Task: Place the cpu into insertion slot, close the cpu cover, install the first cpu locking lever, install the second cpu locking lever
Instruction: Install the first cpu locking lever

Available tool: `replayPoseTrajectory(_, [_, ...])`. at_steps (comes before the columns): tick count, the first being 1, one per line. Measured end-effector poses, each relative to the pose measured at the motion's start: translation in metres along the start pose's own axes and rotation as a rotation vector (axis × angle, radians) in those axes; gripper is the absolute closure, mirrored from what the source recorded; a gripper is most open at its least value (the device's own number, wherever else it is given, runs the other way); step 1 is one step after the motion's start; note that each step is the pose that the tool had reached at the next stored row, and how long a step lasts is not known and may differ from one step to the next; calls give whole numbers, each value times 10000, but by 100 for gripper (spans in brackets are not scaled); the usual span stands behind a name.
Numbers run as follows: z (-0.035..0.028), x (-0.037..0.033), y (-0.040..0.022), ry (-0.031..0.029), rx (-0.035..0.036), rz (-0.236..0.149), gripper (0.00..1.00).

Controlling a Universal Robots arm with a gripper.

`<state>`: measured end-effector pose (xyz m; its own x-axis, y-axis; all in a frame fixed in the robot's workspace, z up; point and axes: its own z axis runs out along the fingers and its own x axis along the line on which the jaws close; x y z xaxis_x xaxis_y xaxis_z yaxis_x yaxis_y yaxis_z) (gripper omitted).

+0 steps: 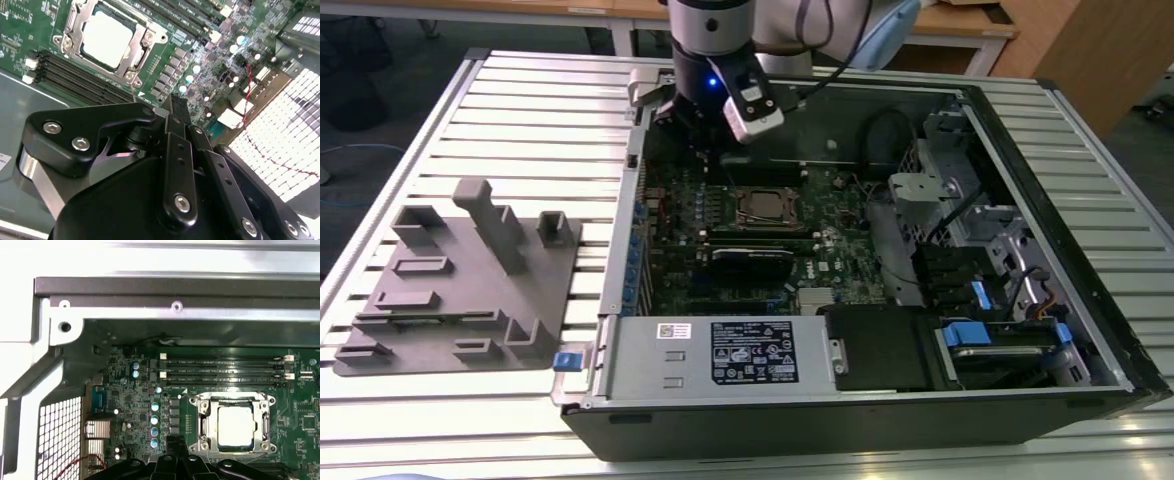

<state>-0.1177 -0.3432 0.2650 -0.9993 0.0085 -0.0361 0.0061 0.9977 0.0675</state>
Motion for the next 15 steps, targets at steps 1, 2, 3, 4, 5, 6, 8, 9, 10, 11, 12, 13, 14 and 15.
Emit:
replayPoseTrajectory(1, [2,2,16,0,-1,1,89])
replayPoseTrajectory(2, [3,4,27,0,-8,2,89])
replayPoseTrajectory(3, [5,6,36,0,-23,3,89])
replayPoseTrajectory(4, [6,10,43,0,-52,3,89])
replayPoseTrajectory(5, [11,13,49,-2,-80,3,89])
replayPoseTrajectory(6, [16,19,55,-2,-95,4,89])
replayPoseTrajectory(8, [30,34,66,-1,-102,4,89])
replayPoseTrajectory(9, [40,44,72,-1,-104,4,89])
replayPoseTrajectory(10, [49,57,81,0,-104,3,89])
replayPoseTrajectory(11, [55,70,89,1,-103,5,89])
replayPoseTrajectory(12, [60,81,97,1,-103,6,89])
replayPoseTrajectory(13, [65,87,107,-1,-106,8,89])
replayPoseTrajectory(14, [68,88,115,-1,-106,8,89])
replayPoseTrajectory(15, [70,89,125,0,-106,7,89])
